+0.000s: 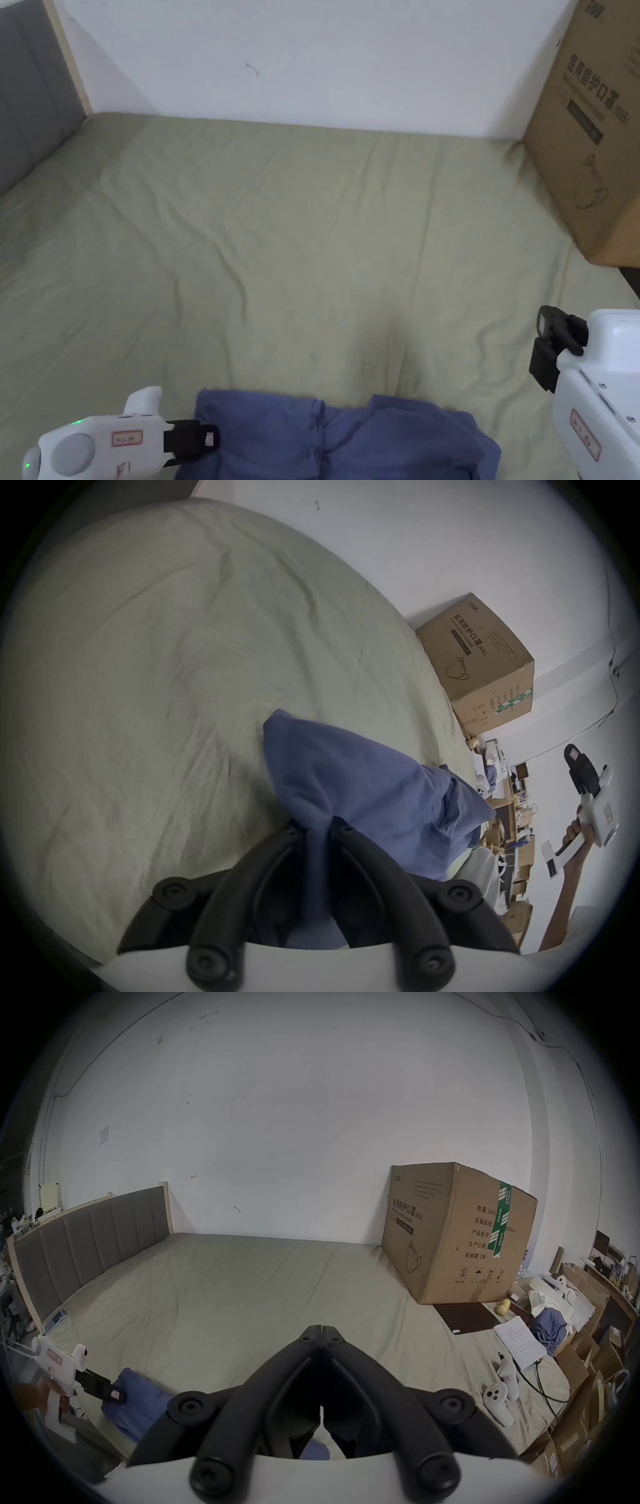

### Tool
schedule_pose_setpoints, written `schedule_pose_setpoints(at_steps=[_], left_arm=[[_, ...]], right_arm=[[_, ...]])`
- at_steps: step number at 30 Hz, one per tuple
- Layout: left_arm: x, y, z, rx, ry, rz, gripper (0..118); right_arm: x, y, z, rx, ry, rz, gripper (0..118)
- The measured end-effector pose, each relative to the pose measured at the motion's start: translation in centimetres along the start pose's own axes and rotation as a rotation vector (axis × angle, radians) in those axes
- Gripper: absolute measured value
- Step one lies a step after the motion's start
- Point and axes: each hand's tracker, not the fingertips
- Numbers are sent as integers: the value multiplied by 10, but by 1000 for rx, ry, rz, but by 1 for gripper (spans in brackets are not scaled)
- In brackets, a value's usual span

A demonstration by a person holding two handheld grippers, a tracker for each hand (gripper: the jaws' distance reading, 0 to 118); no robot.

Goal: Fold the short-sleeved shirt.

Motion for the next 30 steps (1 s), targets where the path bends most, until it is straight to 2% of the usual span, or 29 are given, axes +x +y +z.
schedule_pose_setpoints(at_steps=[6, 8, 15, 19, 23, 26, 30], left_arm=[[22, 9, 37, 81, 112, -107, 8], [21, 13, 52, 89, 111, -98, 7], [11, 30, 118, 177, 301, -128, 7], [51, 31, 130, 195, 305, -160, 7], [118, 26, 118, 190, 265, -219, 7], [168, 20, 100, 166, 194, -261, 7], [203, 18, 55, 97, 161, -353, 7]], right_arm=[[2, 8, 0, 17, 7, 6, 0], [3, 11, 2, 31, 13, 0, 0], [7, 16, 10, 73, 29, -10, 0], [7, 16, 15, 88, 37, -21, 0], [9, 16, 19, 95, 43, -30, 0], [14, 15, 21, 101, 41, -38, 0], [21, 14, 25, 103, 31, -45, 0]])
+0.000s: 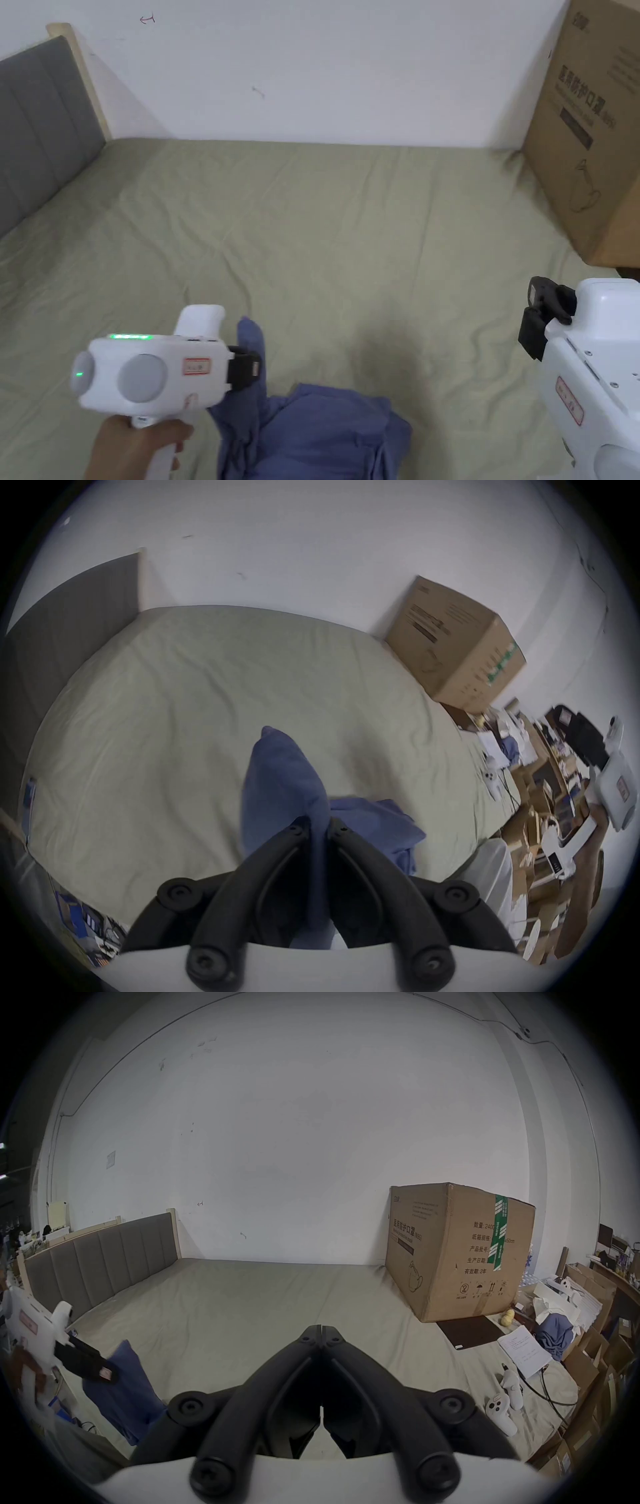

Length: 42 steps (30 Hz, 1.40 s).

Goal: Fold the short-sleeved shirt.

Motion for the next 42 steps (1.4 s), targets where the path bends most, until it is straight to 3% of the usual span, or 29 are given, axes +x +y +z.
schedule_pose_setpoints(at_steps=[7, 16, 18, 19, 20, 21, 22, 25, 32, 34, 36, 37, 39, 40, 42], left_arm=[[68, -20, -86, -140, -29, -92, 7], [95, -62, -158, -274, -11, -116, 8], [95, -63, -158, -275, 1, -127, 15], [95, -62, -157, -276, 1, -122, 27], [94, -60, -154, -266, -9, -115, 54], [94, -58, -150, -253, -45, -83, 71], [95, -55, -144, -248, -88, -56, 71], [95, -48, -121, -164, -164, -12, 95], [81, -24, -66, 94, -76, -98, 95], [72, -26, -59, 177, -6, -116, 94], [62, -30, -56, 237, 44, -128, 83], [57, -33, -57, 254, 71, -130, 70], [48, -37, -62, 238, 68, -103, 12], [43, -40, -66, 215, 57, -78, 0], [37, -48, -71, 226, 39, -44, 0]], right_arm=[[14, -5, 6, -8, -33, 3, 0], [28, -12, 9, -36, -72, 3, 0], [28, -13, 9, -38, -75, 2, 0], [29, -13, 9, -39, -75, 1, 0], [29, -13, 9, -40, -74, 1, 0], [28, -13, 9, -40, -74, 2, 0], [28, -13, 9, -39, -73, 3, 0], [26, -11, 8, -37, -67, 2, 0], [19, -2, 14, -24, -56, 2, 0], [20, -2, 14, -20, -53, 1, 0], [17, 1, 16, -19, -53, 1, 0], [17, 1, 16, -20, -53, 2, 0], [19, -1, 14, -20, -52, 4, 0], [20, -2, 13, -21, -53, 6, 0], [21, -3, 13, -24, -54, 7, 0]])
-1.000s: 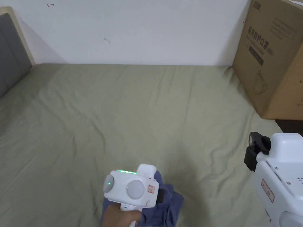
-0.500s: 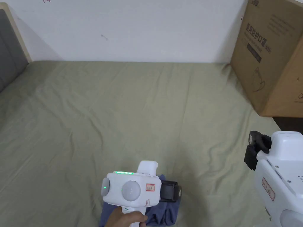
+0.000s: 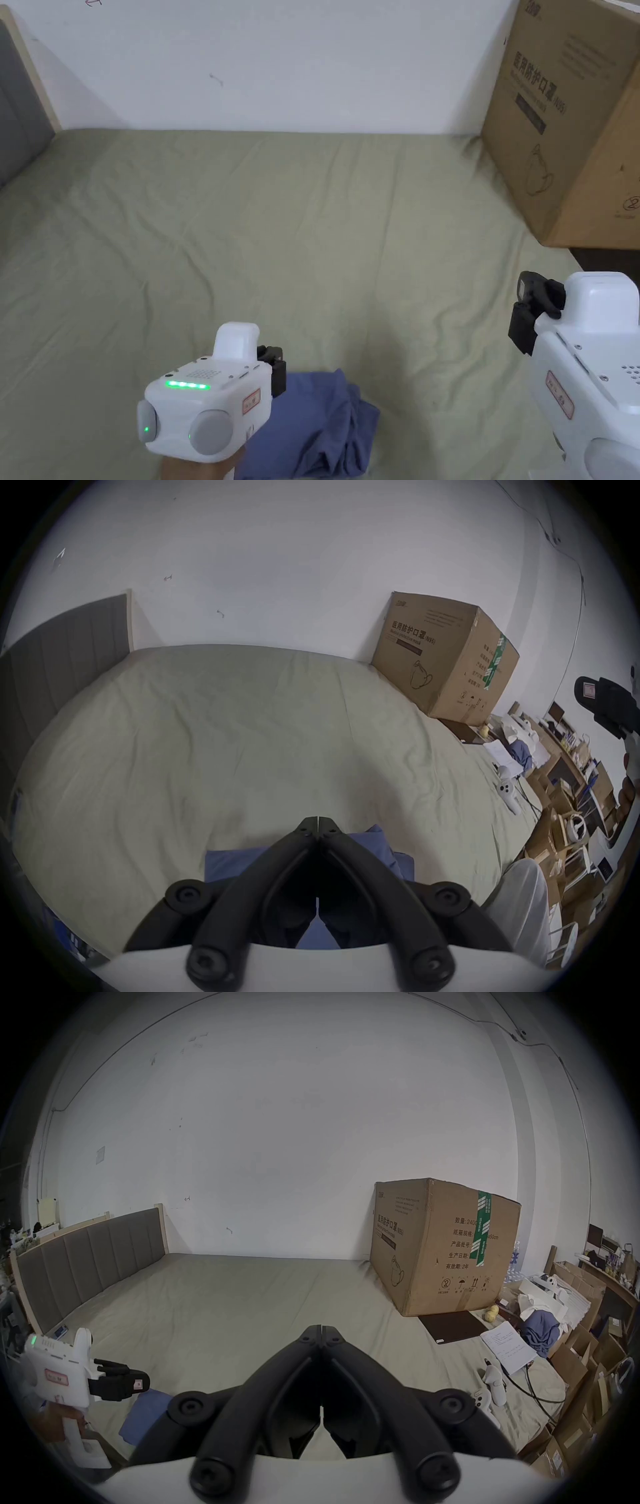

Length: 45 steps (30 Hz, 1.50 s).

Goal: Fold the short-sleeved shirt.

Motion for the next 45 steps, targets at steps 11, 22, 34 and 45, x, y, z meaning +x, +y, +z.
schedule_pose_setpoints(at_steps=[11, 22, 34, 45], left_arm=[[39, -48, -38, -105, -5, -103, 0], [84, -100, -85, -191, 29, -206, 0], [89, -59, -37, -35, 4, -199, 0], [63, 51, 68, 285, 34, -285, 0]], right_arm=[[11, -11, -9, -15, -11, -3, 0], [26, -21, -12, -54, -38, -4, 0], [18, -10, -2, -26, -20, -9, 0], [-13, 17, 12, 68, 27, -20, 0]])
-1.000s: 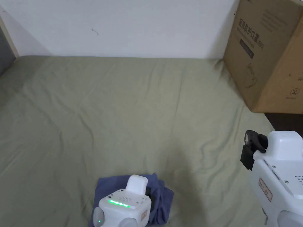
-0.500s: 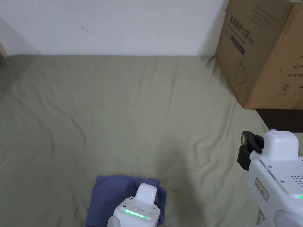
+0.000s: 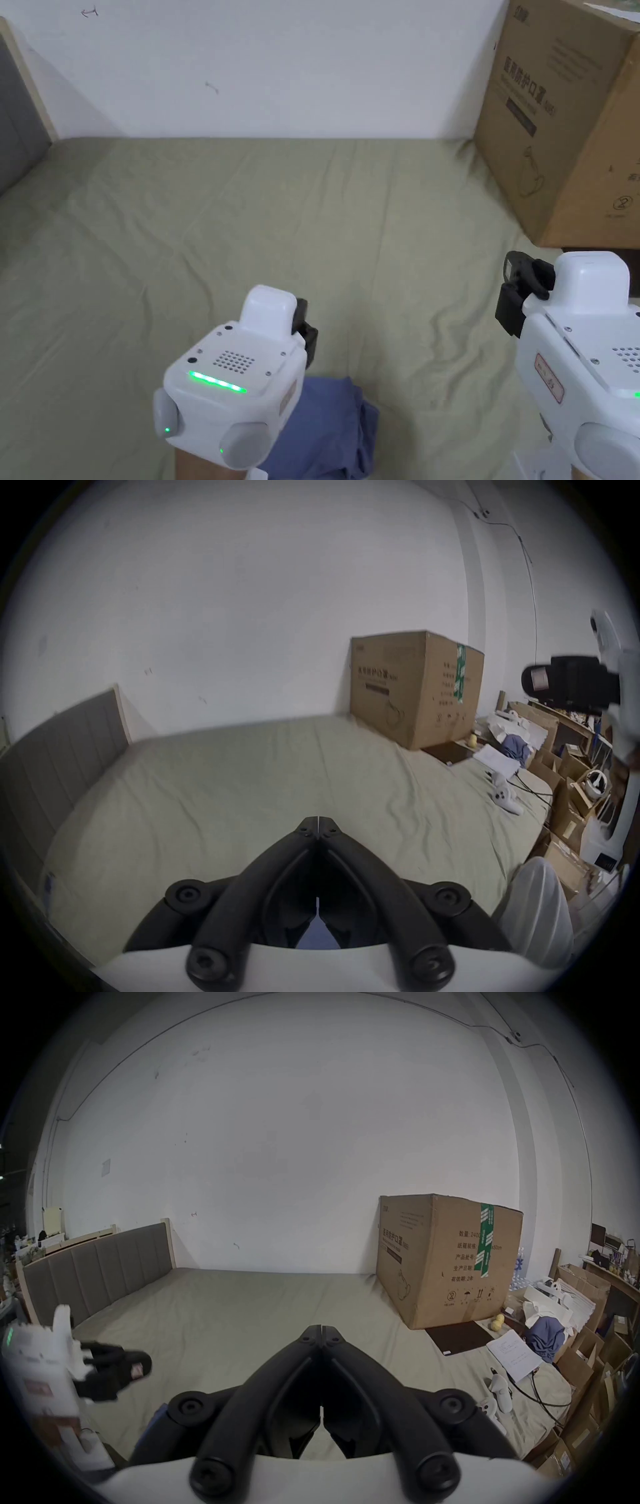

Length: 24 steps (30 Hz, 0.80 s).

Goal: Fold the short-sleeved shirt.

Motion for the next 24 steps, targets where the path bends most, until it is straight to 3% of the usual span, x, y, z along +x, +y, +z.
schedule_pose_setpoints(at_steps=[12, 24], left_arm=[[-80, 43, 51, 185, 235, -19, 0], [-119, 33, 71, 218, 296, 74, 0]], right_arm=[[-31, 19, 6, 87, 17, 19, 0], [-48, 15, 5, 88, 32, 46, 0]])
